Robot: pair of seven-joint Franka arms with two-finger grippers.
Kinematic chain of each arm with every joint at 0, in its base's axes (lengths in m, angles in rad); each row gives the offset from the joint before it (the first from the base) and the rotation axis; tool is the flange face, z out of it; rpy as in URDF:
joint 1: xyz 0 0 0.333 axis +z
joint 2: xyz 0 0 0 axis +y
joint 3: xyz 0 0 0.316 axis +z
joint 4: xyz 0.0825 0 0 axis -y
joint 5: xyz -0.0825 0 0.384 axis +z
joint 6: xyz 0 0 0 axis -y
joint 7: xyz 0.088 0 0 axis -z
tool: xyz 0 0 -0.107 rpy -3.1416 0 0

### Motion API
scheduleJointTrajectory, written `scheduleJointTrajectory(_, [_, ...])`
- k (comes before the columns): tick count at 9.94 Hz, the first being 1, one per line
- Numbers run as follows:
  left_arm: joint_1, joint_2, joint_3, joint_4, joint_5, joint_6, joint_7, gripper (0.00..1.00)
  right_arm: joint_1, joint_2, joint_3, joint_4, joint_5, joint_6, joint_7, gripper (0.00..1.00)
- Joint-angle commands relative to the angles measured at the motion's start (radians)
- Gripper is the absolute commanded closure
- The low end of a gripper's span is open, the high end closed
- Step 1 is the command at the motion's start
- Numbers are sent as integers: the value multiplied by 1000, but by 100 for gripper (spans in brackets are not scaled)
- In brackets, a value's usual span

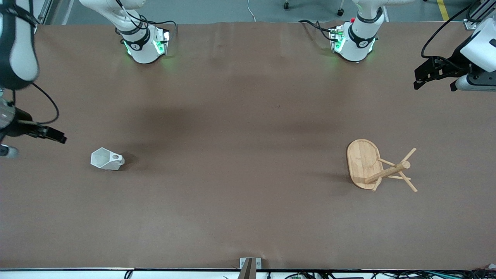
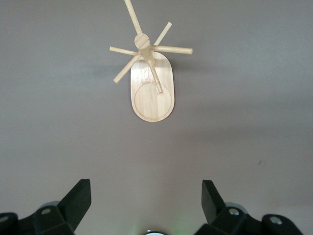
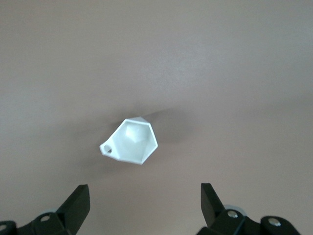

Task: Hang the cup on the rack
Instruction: 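Reach the right gripper to the white cup and grasp it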

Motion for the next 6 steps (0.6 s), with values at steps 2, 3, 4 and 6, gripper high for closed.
scheduleJointTrajectory(2, [-1, 19, -2, -6, 20, -7, 13, 0, -11, 89, 14, -162, 13, 258, -17, 0])
scheduleJointTrajectory(3, [-1, 19, -2, -6, 20, -7, 14, 0, -11, 120, 14, -187, 16, 320, -20, 0])
scheduleJointTrajectory(4, [-1, 17, -2, -8, 20, -7, 13, 0, -14, 134, 14, -199, 17, 340, -20, 0])
scheduleJointTrajectory(6, [1, 17, -2, -6, 18, -28, 16, 0, -19, 175, 14, -204, 20, 372, -20, 0])
